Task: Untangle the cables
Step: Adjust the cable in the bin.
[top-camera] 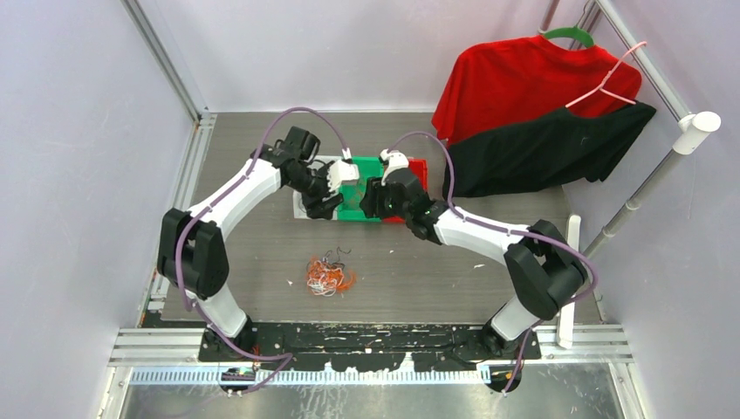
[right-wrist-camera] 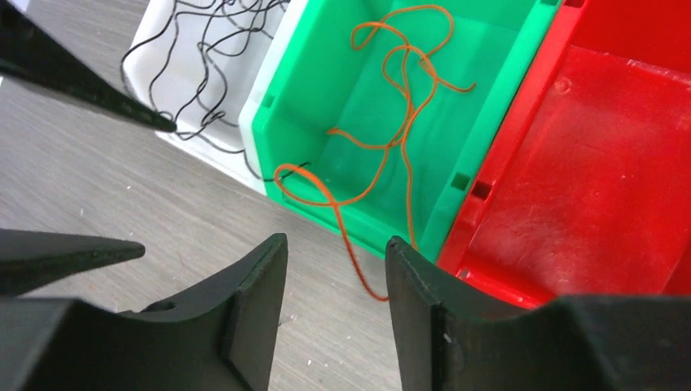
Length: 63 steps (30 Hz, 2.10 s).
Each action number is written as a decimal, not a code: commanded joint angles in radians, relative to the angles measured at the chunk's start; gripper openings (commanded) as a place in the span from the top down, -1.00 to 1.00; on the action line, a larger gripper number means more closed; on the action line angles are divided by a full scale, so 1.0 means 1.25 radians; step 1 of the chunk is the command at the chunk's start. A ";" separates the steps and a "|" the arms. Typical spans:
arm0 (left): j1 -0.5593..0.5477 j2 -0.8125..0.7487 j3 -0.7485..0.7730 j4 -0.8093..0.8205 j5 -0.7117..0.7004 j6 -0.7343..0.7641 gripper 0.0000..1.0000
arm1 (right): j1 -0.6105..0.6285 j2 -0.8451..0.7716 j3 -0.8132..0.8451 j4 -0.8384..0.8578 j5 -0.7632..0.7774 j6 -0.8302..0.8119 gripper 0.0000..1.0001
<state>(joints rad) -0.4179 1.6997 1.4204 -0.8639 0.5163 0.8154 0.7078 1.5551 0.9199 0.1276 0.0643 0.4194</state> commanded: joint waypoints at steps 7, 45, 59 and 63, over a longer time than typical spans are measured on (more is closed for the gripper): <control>-0.003 0.033 -0.030 0.128 -0.046 0.112 -0.31 | -0.042 0.078 0.150 -0.021 0.011 -0.040 0.52; 0.104 0.169 -0.107 0.517 -0.103 -0.234 0.76 | -0.053 0.275 0.287 -0.008 0.123 -0.140 0.48; 0.161 0.113 -0.047 0.363 0.129 -0.306 -0.11 | -0.058 0.186 0.261 0.095 -0.050 -0.050 -0.06; 0.168 0.102 -0.020 0.300 0.160 -0.266 -0.26 | -0.061 0.187 0.262 0.101 -0.051 -0.011 0.00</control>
<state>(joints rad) -0.2192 1.8954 1.3334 -0.3920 0.6304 0.4225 0.6392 1.8408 1.2419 0.1871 0.0250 0.3447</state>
